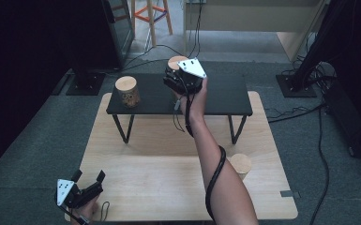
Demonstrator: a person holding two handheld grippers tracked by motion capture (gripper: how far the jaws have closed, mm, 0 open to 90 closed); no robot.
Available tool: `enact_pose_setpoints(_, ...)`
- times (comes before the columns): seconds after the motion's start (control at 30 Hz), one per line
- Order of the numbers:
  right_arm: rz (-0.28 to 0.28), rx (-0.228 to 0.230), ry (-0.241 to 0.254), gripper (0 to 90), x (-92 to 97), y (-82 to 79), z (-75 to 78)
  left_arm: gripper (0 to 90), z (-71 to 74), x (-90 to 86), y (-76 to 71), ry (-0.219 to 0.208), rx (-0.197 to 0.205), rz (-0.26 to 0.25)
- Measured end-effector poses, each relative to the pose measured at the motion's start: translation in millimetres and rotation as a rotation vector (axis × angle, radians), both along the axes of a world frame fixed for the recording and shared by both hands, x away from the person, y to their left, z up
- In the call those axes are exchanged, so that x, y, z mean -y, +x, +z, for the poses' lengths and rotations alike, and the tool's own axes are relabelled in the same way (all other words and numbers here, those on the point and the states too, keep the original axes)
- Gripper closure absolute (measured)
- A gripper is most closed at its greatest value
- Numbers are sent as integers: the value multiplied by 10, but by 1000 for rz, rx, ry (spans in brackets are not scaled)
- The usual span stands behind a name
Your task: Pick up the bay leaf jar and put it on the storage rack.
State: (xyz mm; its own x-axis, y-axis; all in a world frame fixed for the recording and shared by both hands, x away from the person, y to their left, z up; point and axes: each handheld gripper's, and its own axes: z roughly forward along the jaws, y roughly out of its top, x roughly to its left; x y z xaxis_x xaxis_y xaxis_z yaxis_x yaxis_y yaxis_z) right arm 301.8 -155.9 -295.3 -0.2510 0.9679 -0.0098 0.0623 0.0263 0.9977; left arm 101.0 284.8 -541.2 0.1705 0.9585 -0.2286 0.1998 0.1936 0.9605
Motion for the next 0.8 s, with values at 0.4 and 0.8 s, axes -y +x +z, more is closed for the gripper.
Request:
enact_pose_setpoints(0.4, 38, -15, -16, 70, 76, 32, 46, 0, 4, 5, 1, 2, -2, 1)
enact_pose_setpoints(0.8, 15, 0, -7, 9, 94, -56, 44, 0, 0, 5, -4, 1, 0, 2)
